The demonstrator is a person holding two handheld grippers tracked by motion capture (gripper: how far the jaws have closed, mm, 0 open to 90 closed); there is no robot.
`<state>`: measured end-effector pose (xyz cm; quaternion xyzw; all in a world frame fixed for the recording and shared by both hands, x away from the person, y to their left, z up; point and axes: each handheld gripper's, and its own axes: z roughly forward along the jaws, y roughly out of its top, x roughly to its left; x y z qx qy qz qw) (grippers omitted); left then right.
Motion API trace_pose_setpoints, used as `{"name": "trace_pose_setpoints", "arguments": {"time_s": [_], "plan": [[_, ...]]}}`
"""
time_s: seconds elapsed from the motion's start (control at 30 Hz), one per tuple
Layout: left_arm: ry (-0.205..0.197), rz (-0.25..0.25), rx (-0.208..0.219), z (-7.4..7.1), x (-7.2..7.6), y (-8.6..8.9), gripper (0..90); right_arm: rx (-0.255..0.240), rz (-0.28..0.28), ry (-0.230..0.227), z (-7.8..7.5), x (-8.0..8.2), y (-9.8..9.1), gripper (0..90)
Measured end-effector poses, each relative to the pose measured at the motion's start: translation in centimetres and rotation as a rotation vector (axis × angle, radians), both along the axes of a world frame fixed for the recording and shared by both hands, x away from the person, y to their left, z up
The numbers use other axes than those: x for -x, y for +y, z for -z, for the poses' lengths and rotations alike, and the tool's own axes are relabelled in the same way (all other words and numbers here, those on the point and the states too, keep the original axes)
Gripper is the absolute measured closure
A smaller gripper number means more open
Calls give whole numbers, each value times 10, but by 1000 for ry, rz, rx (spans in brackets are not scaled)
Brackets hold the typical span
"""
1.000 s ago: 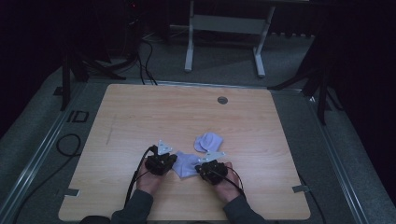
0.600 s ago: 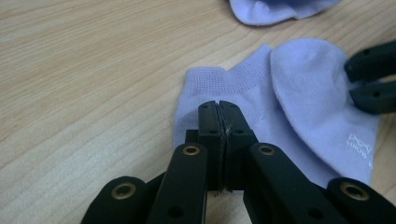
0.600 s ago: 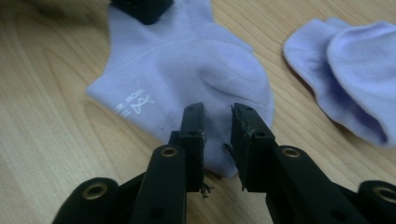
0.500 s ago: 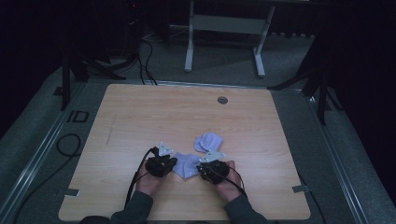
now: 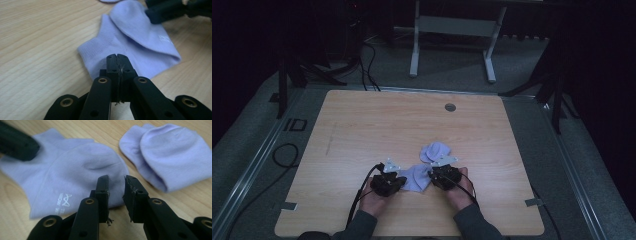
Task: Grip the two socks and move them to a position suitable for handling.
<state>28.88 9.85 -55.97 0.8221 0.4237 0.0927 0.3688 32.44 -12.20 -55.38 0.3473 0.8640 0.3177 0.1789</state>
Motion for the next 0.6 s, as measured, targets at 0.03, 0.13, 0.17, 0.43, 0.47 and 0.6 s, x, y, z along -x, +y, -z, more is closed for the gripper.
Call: {"name": "trace_pose_setpoints", "arguments": {"time_s": [0.03,0.13,0.17,0.43,0.47,0.6], "plan": [[-1,6,-2,0,0,-1,887,3,3,2,0,-1,0,730],[0,10,-3,0,1,-3,886,16,7,1,-5,-6,2,720],[0,9,-1,0,1,-3,886,9,3,-5,-9,-5,3,710],[-4,1,3,0,1,-5,883,-34,-79,6,-33,-10,29,687],[-4,0,2,0,1,-5,882,-34,-88,19,-31,-11,33,671],[-8,-3,0,1,2,-5,879,-12,-92,74,-19,-20,47,653]]}}
